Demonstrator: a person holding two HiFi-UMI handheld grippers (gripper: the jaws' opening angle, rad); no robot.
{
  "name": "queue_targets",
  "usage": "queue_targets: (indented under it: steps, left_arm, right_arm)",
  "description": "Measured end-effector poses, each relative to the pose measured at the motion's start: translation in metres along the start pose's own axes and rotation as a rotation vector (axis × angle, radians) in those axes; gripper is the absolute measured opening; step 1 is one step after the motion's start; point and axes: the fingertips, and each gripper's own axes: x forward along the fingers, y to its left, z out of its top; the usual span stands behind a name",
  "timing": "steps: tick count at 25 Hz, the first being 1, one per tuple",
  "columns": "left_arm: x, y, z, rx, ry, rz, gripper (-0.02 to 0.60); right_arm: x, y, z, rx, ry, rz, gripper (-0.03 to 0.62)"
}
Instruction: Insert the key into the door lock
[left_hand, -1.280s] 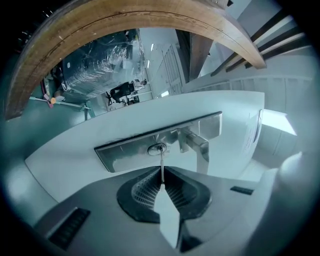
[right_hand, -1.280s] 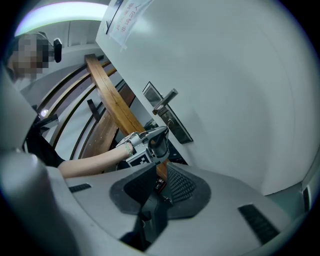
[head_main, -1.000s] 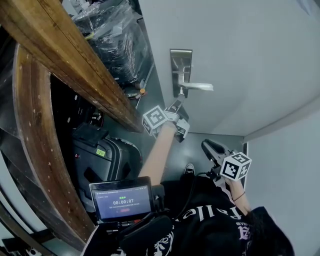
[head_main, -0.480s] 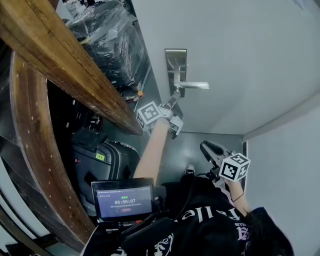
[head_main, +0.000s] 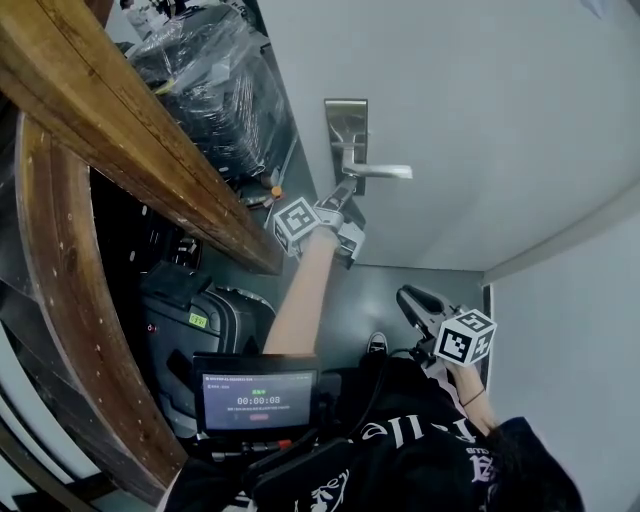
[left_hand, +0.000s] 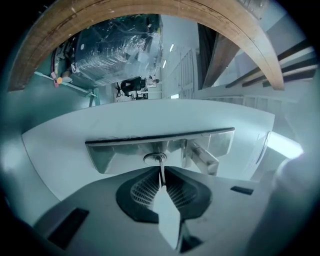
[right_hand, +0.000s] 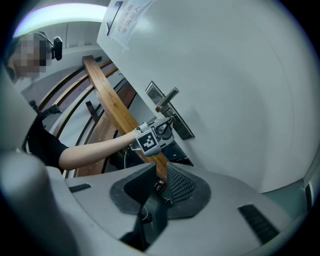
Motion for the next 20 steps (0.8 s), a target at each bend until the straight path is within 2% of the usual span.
queue_targets:
  steps: [6, 13, 16, 20]
  left_arm:
    - [-0.005, -0.004, -0.005, 0.218, 0.093, 0.018, 0.035]
    - [-0.050, -0.007, -0.024, 0.378, 0.185, 0.055, 0.049]
    - [-0.081, -0.011, -0.030, 0.443, 0.178, 0.073, 0.046]
    - [-0.122, -0.031, -0.036, 0.487, 0.120, 0.056, 0.005]
  right_arm:
    - [0.000, 0.004, -0.002, 0.001, -0.018, -0.002, 0.075]
    - [0.006, 0.024, -0.007, 0.000, -0.032, 0.010, 0.075]
    - [0.010, 0.036, -0.009, 0.000, -0.031, 0.018, 0.075]
    - [0.013, 0.059, -0.014, -0.001, -0.032, 0.032, 0.075]
